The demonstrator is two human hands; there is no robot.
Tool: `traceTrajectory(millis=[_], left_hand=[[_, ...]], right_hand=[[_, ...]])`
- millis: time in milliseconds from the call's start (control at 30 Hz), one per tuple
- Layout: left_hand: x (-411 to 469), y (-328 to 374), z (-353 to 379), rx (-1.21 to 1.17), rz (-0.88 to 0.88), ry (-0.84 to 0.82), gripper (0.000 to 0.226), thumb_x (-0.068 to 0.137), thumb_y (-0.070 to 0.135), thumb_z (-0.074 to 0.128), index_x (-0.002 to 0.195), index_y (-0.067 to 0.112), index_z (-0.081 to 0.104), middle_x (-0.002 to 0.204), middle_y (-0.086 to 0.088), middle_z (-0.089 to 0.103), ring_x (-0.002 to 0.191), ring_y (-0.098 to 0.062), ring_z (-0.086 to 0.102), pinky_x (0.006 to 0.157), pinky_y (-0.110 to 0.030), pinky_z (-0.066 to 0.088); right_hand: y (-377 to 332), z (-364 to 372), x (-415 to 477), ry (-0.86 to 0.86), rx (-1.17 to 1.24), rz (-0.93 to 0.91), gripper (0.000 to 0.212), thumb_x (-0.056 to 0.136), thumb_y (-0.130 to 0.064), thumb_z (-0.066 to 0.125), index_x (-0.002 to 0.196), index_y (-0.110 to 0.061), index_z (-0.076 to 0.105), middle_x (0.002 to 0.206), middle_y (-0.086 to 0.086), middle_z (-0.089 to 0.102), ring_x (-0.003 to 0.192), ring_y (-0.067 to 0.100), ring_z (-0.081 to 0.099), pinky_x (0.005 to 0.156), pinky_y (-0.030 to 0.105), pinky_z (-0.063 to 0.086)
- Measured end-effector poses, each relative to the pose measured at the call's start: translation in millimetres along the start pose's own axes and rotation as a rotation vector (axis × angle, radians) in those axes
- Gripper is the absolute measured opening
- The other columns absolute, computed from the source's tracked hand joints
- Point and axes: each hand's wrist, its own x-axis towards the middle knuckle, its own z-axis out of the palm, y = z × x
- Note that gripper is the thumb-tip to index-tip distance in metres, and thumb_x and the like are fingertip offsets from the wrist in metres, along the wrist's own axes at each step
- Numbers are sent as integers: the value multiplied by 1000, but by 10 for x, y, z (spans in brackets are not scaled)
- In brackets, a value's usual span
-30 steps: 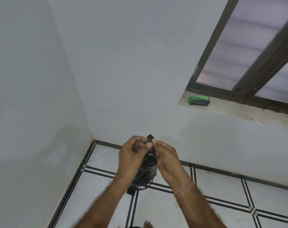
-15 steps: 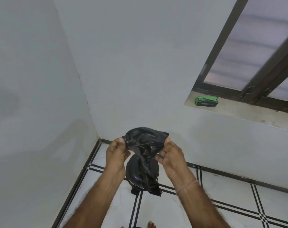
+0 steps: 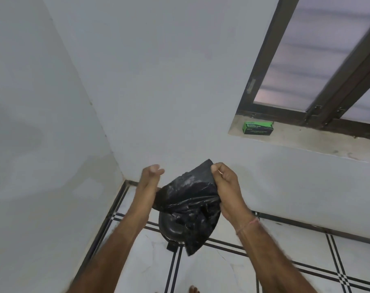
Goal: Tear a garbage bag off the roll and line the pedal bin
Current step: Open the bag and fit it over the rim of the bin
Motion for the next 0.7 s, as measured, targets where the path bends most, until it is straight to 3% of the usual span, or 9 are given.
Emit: traceTrajectory(millis=[33, 100, 200, 233, 367, 433, 500, 567, 700], left_hand=[[-5, 103, 75, 53, -5, -128, 88, 70, 88, 42, 139, 34, 50, 138, 8, 57, 124, -18, 56, 107, -44, 45], [17, 213, 198, 85, -9, -349, 77, 75, 82, 58, 134, 33, 59, 129, 3, 68, 116, -19, 67, 103, -44, 53], [57, 196, 282, 54, 30, -462, 32, 92, 44, 69, 98, 14, 76, 89, -7, 78, 80, -19, 75, 76, -31, 57], [50, 184, 298, 20, 29, -460, 28, 94, 36, 68, 91, 10, 77, 82, -8, 76, 73, -18, 73, 70, -28, 55], [32, 148, 363, -107, -18, -519, 35, 96, 27, 67, 107, -6, 72, 98, -24, 72, 79, -25, 70, 72, -28, 55], [5, 170, 479, -162, -53, -460, 35, 92, 26, 72, 103, -6, 73, 92, -22, 73, 74, -24, 70, 69, -29, 56], [-19, 186, 598, -211, -48, -315, 26, 85, 26, 78, 88, 0, 77, 81, -19, 74, 66, -25, 69, 67, -29, 58], [-45, 177, 691, -240, -15, -179, 23, 78, 27, 82, 72, 7, 74, 70, -15, 72, 59, -23, 64, 59, -27, 56], [-47, 90, 803, -367, -60, -119, 26, 68, 27, 86, 64, 12, 65, 66, -12, 65, 55, -18, 62, 54, -27, 56]], right_hand=[[-42, -11, 17, -38, -21, -5, 30, 102, -24, 54, 91, 4, 57, 83, 16, 68, 75, 25, 62, 72, 34, 53], [-118, -26, 59, -103, -42, -13, 27, 101, -25, 55, 87, -3, 62, 77, 14, 68, 69, 23, 61, 64, 29, 52], [-201, -123, 169, -153, -46, -13, 28, 99, -26, 58, 88, -1, 65, 78, 19, 67, 68, 24, 61, 62, 28, 53], [-229, -185, 211, -172, -41, -5, 30, 99, -26, 59, 91, 2, 65, 82, 20, 66, 72, 25, 61, 65, 29, 52], [-330, -332, 329, -286, -60, 80, 31, 98, -28, 61, 92, 2, 66, 83, 16, 66, 70, 22, 62, 65, 28, 53], [-298, -365, 409, -219, -216, 22, 25, 95, -29, 65, 88, -5, 66, 82, 8, 70, 71, 17, 64, 67, 31, 53], [-216, -379, 456, 36, -594, -185, 19, 88, -36, 70, 90, -17, 66, 90, -4, 71, 82, 14, 65, 75, 32, 53], [-184, -351, 282, 262, -650, -307, 21, 83, -43, 72, 83, -23, 63, 84, -9, 68, 81, 9, 63, 73, 29, 51], [-116, -146, -158, -106, -268, 60, 43, 74, -52, 80, 83, -12, 67, 73, 1, 66, 65, 13, 61, 54, 29, 49]])
